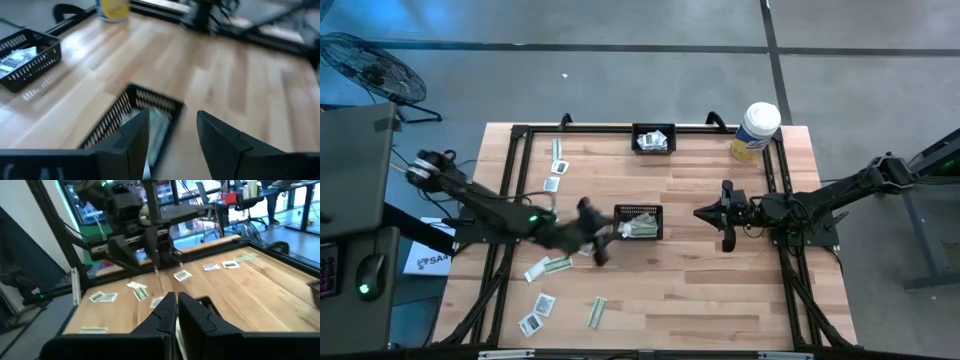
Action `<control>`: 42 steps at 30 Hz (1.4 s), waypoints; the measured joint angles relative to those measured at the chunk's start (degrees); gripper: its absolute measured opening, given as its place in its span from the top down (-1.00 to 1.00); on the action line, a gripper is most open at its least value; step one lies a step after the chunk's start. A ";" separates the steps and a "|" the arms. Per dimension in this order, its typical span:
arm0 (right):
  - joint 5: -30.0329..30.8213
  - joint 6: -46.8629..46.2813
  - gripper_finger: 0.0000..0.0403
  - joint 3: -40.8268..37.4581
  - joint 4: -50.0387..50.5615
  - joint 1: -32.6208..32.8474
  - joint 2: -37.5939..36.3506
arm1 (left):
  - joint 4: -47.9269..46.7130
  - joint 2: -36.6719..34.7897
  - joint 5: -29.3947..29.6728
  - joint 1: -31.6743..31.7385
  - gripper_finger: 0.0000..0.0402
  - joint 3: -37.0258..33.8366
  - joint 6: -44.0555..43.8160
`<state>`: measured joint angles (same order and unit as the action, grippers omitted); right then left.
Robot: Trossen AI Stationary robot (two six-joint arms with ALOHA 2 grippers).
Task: Pick & Place First Aid Supplies
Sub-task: Put the towelette pack into the top black basket
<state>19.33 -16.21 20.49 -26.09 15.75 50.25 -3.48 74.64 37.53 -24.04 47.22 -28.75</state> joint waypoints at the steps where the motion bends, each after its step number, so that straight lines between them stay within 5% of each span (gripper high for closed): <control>1: -0.06 0.26 0.94 0.00 -1.54 0.34 0.83 | -2.67 -1.30 1.10 -2.62 0.19 -0.02 -0.27; 10: -0.42 6.12 0.94 0.00 -16.11 6.09 10.61 | -16.25 -0.02 5.36 -18.75 0.19 -0.20 -7.80; 19: -1.09 6.09 0.94 1.58 -19.64 7.67 19.24 | -24.16 8.45 6.86 -16.28 0.19 -0.23 -21.00; 28: -9.14 16.57 0.94 7.66 -19.80 8.92 22.78 | -27.99 6.09 10.56 -18.64 0.10 -0.23 -23.51; 36: -9.22 16.78 0.94 8.92 -20.33 10.86 22.79 | -20.14 -0.91 14.03 -24.77 0.08 -9.25 -18.60; 42: -7.74 16.28 0.94 8.92 -21.86 12.17 24.45 | -12.28 -3.85 8.56 -25.52 0.08 -14.85 -15.13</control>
<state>11.60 0.08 29.41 -47.95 27.92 74.70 -15.76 70.79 46.09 -49.56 32.38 -43.88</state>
